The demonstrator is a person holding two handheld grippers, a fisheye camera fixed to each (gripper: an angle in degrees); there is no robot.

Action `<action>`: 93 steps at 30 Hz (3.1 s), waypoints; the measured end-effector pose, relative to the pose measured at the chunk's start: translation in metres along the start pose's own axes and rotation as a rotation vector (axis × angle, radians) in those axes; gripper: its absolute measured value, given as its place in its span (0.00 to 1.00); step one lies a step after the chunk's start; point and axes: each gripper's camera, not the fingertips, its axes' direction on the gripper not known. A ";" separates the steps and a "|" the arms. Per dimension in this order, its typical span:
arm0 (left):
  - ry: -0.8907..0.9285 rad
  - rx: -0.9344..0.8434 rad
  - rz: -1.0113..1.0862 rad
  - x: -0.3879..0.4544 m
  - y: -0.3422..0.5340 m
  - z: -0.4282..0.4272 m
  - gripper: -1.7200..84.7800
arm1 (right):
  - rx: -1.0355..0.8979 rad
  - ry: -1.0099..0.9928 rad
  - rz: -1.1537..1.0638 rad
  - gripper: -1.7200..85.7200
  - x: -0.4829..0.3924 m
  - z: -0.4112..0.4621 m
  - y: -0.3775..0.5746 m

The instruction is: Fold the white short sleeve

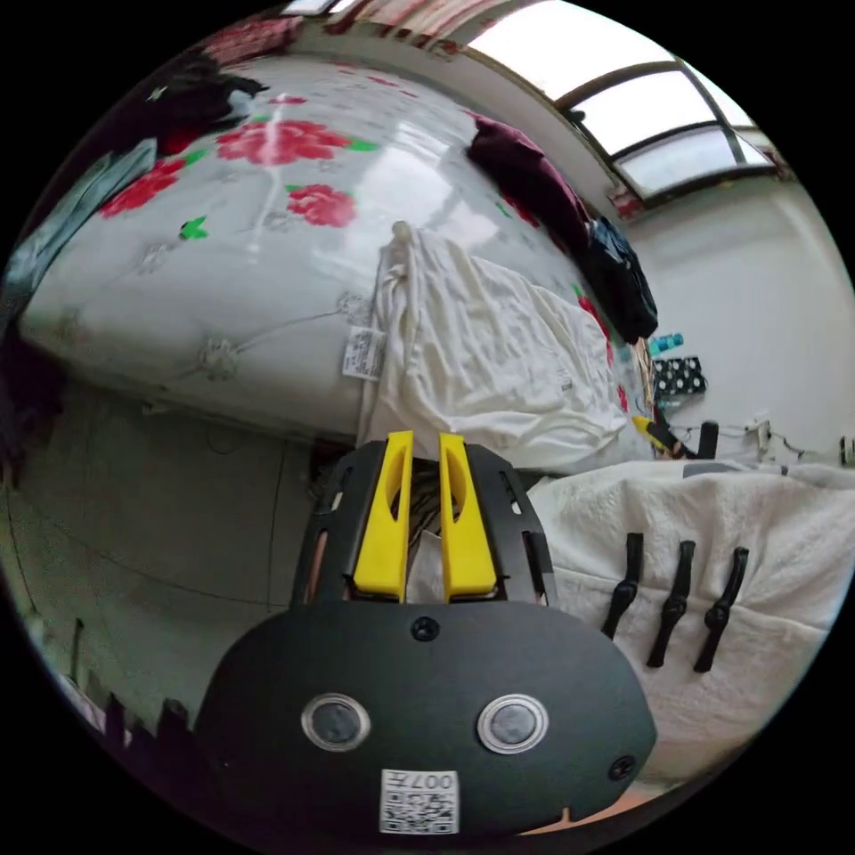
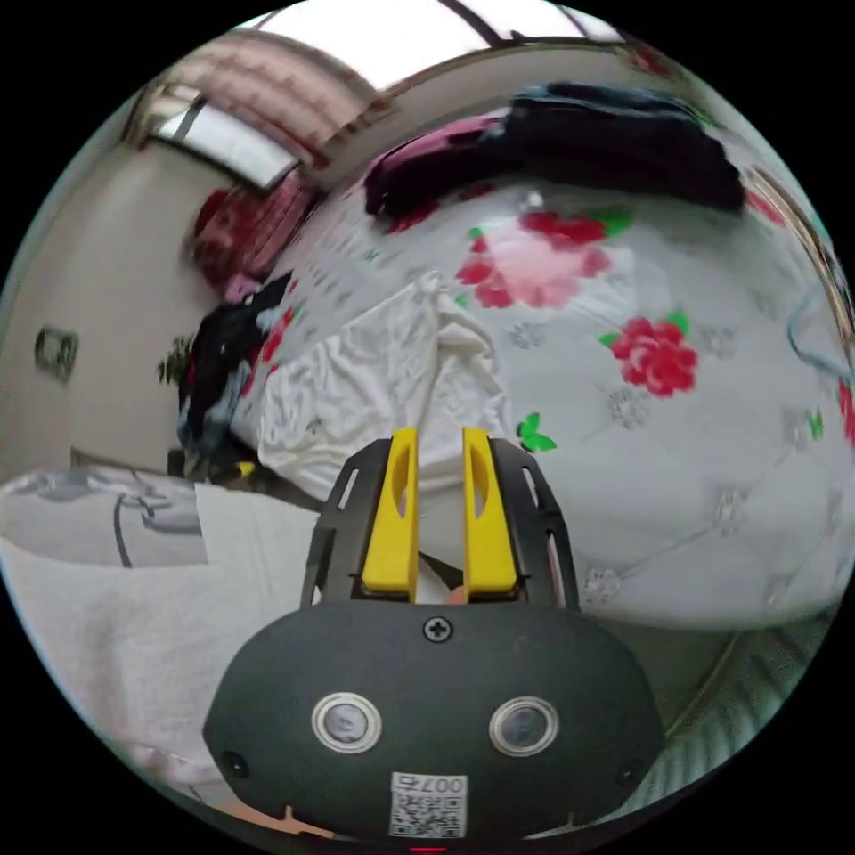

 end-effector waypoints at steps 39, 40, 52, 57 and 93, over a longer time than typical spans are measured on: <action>0.542 0.285 -0.439 -0.206 0.050 -0.040 0.15 | -0.581 -0.275 -0.982 0.06 -0.431 0.232 0.055; 0.559 0.288 -0.433 -0.207 0.051 -0.040 0.15 | -0.550 -0.266 -0.906 0.06 -0.413 0.226 0.045; 0.538 0.285 -0.313 -0.200 0.006 -0.043 0.21 | -0.398 -0.359 -0.065 0.11 -0.188 0.207 0.026; 0.440 0.088 -0.179 -0.159 -0.059 -0.015 0.24 | -0.518 -0.452 -0.100 0.11 -0.207 0.250 0.034; 0.882 0.029 0.624 0.482 -0.571 0.021 0.06 | 0.484 -0.334 -0.236 0.05 -0.020 -0.321 -0.346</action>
